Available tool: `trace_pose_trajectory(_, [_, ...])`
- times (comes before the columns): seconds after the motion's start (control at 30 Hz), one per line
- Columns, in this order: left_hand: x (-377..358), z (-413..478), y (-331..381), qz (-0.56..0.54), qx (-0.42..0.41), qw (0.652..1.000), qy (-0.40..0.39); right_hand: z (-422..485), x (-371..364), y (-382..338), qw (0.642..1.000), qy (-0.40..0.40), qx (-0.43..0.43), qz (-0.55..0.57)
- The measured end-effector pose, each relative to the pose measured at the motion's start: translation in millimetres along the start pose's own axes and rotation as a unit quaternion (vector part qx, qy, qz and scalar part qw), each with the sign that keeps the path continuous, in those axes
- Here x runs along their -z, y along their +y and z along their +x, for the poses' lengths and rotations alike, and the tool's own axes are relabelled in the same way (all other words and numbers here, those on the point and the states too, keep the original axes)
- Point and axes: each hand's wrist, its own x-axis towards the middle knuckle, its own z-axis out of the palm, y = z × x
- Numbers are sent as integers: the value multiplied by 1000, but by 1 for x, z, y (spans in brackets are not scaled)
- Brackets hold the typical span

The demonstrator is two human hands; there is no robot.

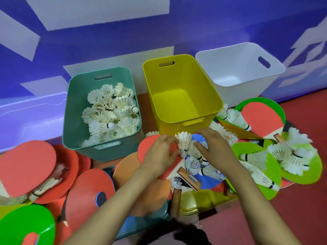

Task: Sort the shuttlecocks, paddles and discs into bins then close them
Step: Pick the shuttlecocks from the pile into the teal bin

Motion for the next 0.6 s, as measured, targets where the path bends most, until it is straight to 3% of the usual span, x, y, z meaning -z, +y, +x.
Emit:
trace_pose_trajectory(0.1, [-22, 6, 2, 14, 28, 999, -40, -5, -12, 23, 993, -84, -78, -37])
trace_pose_trajectory(0.23, [-45, 18, 8, 31, 51, 997, -41, -4, -26, 40, 987, -127, -93, -26])
trace_pose_trajectory(0.4, [-54, 35, 12, 103, -10, 992, -67, 5, -34, 47, 987, -141, -56, -58])
trace_pose_trajectory(0.5, [-48, 44, 15, 97, 7, 993, -74, 8, -30, 52, 983, -153, -56, -81])
trace_pose_trajectory(0.6, [-41, 47, 18, 75, 31, 996, -26, 8, -25, 54, 989, -114, -78, -54])
